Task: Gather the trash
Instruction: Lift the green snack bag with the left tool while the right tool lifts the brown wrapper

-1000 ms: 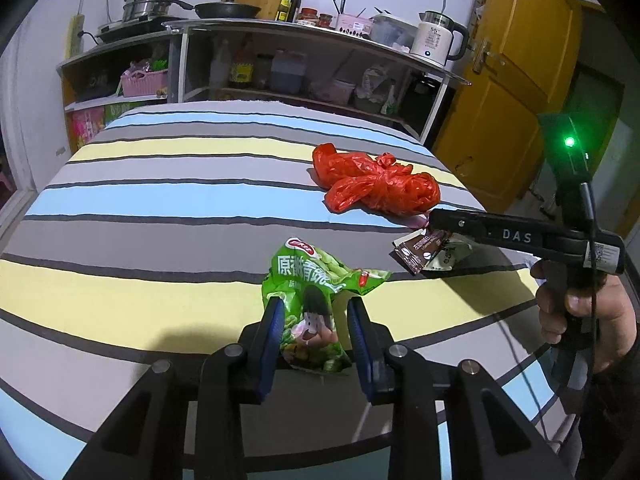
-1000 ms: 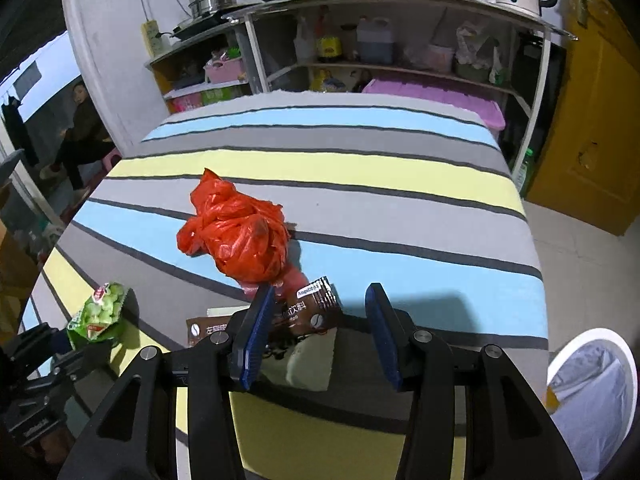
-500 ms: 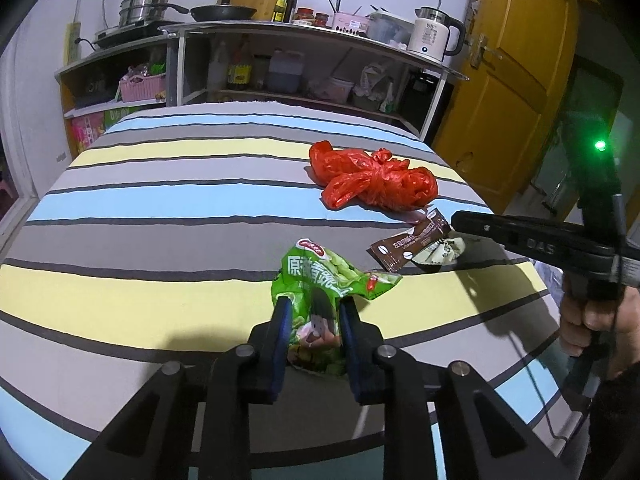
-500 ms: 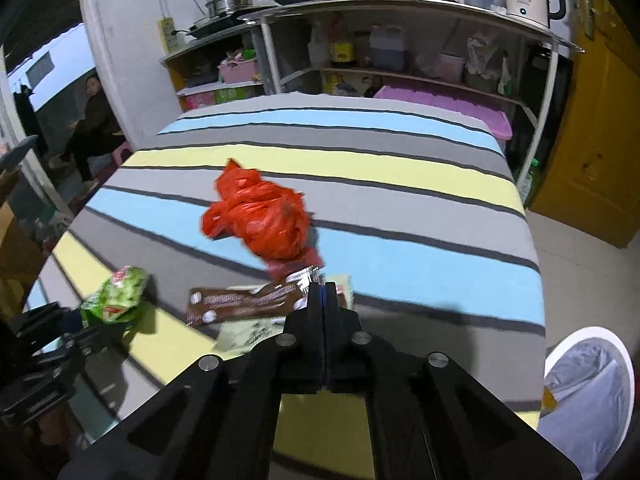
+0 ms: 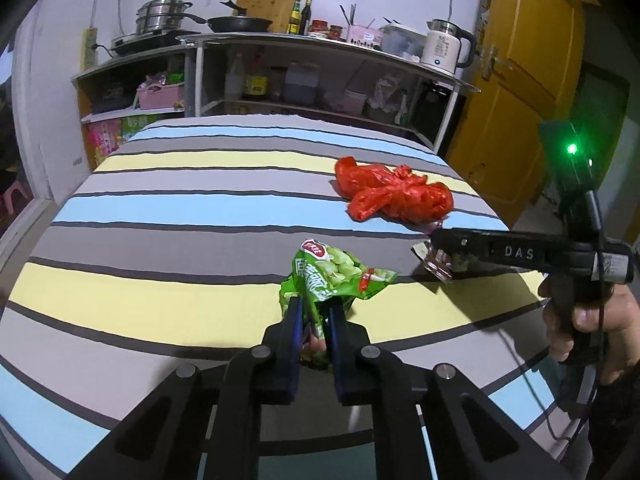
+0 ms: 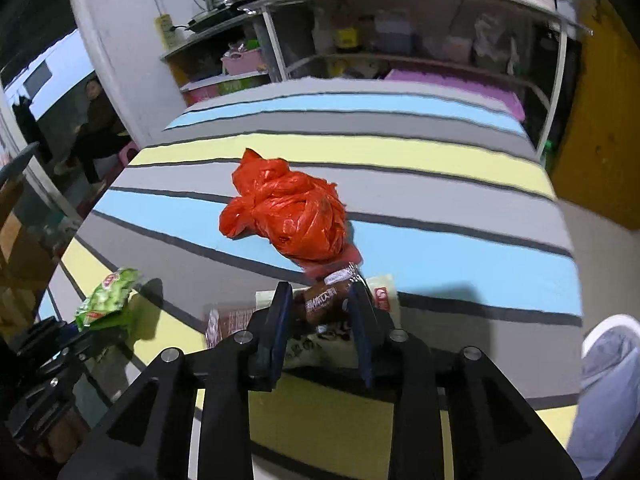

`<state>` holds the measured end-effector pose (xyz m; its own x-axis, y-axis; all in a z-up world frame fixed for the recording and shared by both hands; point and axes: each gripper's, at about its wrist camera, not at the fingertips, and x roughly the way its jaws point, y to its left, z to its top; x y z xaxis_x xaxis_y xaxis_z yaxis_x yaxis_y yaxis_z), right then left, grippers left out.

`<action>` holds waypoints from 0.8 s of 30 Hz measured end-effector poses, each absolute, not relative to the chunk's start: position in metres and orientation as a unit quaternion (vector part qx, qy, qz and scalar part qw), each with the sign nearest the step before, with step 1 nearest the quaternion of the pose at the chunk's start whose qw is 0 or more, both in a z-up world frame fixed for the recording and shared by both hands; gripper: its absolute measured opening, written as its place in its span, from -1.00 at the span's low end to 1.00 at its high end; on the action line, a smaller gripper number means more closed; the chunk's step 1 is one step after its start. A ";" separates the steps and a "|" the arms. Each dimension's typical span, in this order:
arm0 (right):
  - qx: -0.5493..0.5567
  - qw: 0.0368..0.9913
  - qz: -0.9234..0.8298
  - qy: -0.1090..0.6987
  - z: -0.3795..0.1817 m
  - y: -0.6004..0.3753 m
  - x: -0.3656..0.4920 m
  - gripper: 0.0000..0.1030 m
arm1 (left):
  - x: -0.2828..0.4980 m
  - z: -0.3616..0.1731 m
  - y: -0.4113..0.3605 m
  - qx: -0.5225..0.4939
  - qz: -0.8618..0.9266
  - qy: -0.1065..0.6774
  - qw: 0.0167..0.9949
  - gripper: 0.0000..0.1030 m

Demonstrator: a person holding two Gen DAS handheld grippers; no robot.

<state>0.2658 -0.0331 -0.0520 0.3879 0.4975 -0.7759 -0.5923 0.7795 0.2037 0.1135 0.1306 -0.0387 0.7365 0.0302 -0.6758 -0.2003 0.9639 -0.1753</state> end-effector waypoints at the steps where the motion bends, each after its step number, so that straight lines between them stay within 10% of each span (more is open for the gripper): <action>1: -0.054 0.827 0.339 0.446 -0.051 -0.029 0.264 -0.41 | 0.113 -0.038 0.133 -0.121 0.064 0.357 0.924 -0.77; 24: -0.040 0.786 0.392 0.476 -0.056 0.006 0.224 -0.32 | 0.074 -0.026 0.167 -0.149 0.106 0.332 0.925 -0.77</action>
<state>0.2240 0.0055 -0.0555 0.2392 0.5782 -0.7801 -0.6551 0.6891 0.3099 0.0745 0.1668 -0.0257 0.7567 0.0969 -0.6466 -0.2952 0.9330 -0.2057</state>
